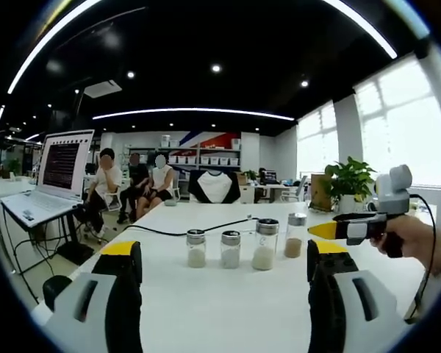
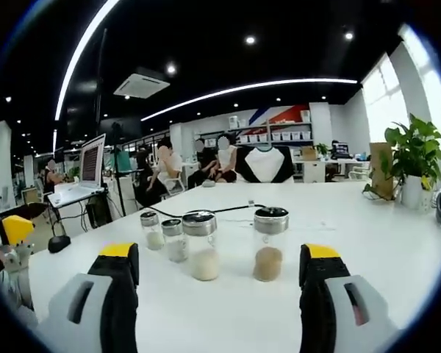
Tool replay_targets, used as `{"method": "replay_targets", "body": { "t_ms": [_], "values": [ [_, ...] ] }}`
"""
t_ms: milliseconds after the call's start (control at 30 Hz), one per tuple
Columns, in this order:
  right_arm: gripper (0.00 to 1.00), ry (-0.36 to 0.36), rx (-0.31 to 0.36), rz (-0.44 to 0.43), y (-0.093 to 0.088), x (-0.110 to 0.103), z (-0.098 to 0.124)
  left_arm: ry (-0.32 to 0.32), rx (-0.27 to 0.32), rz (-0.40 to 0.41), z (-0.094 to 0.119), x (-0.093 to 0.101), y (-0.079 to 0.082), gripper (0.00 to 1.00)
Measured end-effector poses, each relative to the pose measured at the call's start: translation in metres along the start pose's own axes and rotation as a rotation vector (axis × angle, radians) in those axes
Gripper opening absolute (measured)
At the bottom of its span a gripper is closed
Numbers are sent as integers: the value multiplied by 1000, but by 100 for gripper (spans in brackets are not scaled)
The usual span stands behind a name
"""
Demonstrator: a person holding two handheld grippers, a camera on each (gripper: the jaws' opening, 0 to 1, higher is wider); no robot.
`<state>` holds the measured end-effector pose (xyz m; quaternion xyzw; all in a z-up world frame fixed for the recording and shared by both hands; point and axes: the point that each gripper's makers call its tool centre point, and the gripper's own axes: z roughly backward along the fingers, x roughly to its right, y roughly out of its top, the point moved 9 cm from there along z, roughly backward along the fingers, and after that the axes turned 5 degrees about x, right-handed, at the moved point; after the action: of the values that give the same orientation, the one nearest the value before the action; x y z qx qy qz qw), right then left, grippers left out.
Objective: Rotate the seasoning bottle until the label or dispensing opening points toward the visible target arrow and the bottle remains upright within the marked orientation range
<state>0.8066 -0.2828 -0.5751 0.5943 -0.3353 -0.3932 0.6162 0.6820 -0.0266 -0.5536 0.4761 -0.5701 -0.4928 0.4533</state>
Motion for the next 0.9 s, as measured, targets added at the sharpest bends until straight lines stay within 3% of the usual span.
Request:
{"method": "replay_targets", "body": {
  "t_ms": [100, 233, 600, 733, 900],
  "values": [
    [91, 4, -4, 16, -1, -2, -7, 5, 2, 7, 0, 0, 0, 98],
    [91, 34, 8, -38, -4, -5, -18, -10, 0, 7, -1, 3, 0, 98],
    [88, 58, -7, -19, -7, -10, -49, -27, -8, 17, -2, 7, -4, 98],
    [80, 100, -6, -8, -12, -13, -64, -25, -7, 17, -1, 7, -3, 98],
    [76, 129, -12, 21, -17, -17, -81, -23, -10, 19, 0, 7, -4, 98]
  ]
}}
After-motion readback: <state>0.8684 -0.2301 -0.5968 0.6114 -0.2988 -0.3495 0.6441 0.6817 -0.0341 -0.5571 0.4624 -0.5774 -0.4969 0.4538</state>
